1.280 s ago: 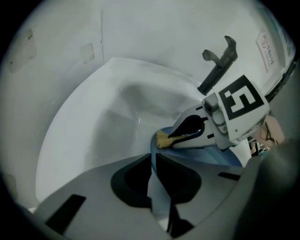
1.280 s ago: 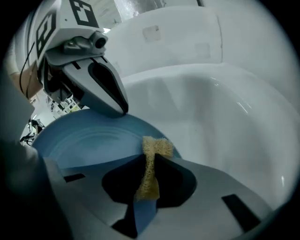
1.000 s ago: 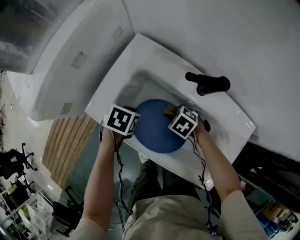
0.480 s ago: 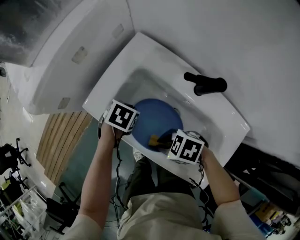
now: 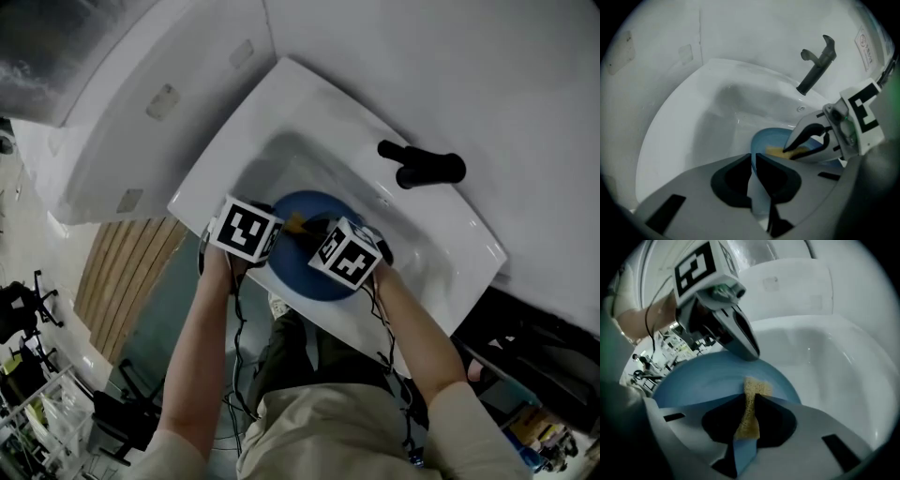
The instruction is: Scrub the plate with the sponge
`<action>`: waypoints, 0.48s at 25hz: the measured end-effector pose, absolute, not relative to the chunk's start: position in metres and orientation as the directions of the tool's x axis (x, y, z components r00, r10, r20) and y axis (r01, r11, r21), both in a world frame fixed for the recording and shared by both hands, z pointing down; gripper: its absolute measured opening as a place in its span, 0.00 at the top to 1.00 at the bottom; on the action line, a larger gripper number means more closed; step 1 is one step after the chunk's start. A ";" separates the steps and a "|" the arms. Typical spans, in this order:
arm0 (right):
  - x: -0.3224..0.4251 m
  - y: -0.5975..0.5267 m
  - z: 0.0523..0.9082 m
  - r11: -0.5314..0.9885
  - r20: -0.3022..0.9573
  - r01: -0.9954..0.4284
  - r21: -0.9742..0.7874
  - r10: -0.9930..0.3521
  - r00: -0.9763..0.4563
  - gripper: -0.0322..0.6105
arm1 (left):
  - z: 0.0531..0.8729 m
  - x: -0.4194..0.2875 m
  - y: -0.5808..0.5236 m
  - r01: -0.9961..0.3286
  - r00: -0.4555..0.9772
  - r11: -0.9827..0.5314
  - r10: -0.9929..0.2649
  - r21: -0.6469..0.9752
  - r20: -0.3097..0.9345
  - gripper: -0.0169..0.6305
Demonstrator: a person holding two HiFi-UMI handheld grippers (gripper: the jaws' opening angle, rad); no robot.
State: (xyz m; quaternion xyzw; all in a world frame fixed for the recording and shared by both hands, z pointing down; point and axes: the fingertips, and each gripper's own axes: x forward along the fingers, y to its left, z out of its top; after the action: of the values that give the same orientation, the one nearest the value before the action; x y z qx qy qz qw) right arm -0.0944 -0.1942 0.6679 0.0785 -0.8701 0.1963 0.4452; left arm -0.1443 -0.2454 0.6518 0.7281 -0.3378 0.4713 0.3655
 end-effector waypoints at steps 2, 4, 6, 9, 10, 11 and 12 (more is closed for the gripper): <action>-0.070 -0.206 0.688 0.914 0.870 -0.359 -0.187 -0.016 -0.492 0.84 | 0.653 -0.146 -0.246 -0.838 0.319 -0.507 -0.153 0.203 0.935 0.92; -0.044 -0.209 0.701 0.903 0.909 -0.402 -0.153 -0.030 -0.415 0.84 | 0.653 -0.146 -0.246 -0.837 0.316 -0.509 -0.154 0.199 0.936 0.92; -0.018 -0.202 0.709 0.893 0.935 -0.425 -0.146 -0.016 -0.354 0.84 | 0.654 -0.147 -0.246 -0.836 0.313 -0.512 -0.149 0.198 0.938 0.92; 0.004 -0.181 0.703 0.884 0.937 -0.429 -0.186 0.027 -0.349 0.84 | 0.656 -0.147 -0.244 -0.834 0.306 -0.515 -0.137 0.196 0.942 0.92; 0.005 -0.173 0.696 0.877 0.926 -0.428 -0.219 0.050 -0.373 0.84 | 0.656 -0.146 -0.245 -0.834 0.305 -0.517 -0.138 0.194 0.942 0.92; 0.005 -0.164 0.689 0.869 0.912 -0.422 -0.259 0.076 -0.402 0.84 | 0.656 -0.146 -0.246 -0.834 0.304 -0.518 -0.139 0.192 0.943 0.92; 0.002 -0.155 0.680 0.862 0.895 -0.409 -0.299 0.105 -0.433 0.84 | 0.656 -0.146 -0.246 -0.833 0.304 -0.519 -0.140 0.191 0.942 0.92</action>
State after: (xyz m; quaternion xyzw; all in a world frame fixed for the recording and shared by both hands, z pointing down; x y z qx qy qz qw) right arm 0.0023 -0.1551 0.6799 0.0938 -0.8101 0.2450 0.5242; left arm -0.1461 -0.2464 0.6561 0.7240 -0.3361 0.4850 0.3573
